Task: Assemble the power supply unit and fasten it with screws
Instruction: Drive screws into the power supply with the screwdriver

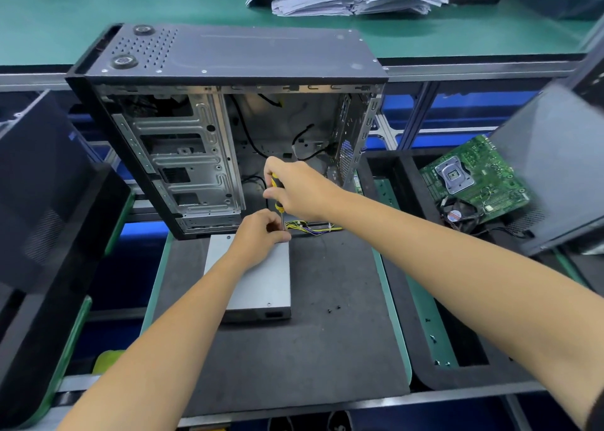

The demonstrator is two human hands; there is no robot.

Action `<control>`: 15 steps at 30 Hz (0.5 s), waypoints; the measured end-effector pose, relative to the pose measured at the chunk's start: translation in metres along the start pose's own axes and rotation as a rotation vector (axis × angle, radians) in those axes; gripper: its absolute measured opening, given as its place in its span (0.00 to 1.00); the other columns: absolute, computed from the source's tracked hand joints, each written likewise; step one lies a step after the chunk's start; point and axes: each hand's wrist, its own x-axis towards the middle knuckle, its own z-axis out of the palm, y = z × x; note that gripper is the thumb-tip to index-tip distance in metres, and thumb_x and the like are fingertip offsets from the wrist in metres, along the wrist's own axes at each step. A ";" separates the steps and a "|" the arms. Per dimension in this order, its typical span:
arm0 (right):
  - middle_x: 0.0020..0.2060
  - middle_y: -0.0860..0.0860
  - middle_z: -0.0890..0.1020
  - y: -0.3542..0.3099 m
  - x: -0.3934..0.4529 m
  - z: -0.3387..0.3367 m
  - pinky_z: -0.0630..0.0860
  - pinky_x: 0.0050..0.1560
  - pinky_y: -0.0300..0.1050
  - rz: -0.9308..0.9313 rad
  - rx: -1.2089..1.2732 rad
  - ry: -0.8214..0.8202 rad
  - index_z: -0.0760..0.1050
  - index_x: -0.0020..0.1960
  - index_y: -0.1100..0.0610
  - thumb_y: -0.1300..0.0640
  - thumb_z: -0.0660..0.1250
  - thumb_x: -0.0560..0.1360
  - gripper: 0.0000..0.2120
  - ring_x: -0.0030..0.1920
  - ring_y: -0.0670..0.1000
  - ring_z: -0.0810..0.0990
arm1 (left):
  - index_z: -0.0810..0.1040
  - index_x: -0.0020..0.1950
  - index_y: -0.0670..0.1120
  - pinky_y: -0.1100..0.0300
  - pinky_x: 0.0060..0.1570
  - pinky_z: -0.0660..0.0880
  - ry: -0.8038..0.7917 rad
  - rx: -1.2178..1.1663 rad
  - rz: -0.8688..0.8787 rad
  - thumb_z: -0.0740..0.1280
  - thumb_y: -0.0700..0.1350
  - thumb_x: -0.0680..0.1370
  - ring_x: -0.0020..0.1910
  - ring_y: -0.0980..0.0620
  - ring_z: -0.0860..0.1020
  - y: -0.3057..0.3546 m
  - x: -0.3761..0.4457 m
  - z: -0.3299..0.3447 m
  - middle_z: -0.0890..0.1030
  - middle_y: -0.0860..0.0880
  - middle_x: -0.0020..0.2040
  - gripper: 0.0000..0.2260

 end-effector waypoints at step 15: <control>0.40 0.47 0.74 -0.002 0.011 -0.012 0.74 0.41 0.49 -0.059 -0.161 -0.167 0.72 0.44 0.53 0.59 0.66 0.75 0.03 0.44 0.52 0.75 | 0.81 0.40 0.50 0.57 0.48 0.73 -0.052 -0.056 0.033 0.72 0.37 0.74 0.44 0.50 0.78 -0.004 -0.004 -0.011 0.82 0.49 0.44 0.08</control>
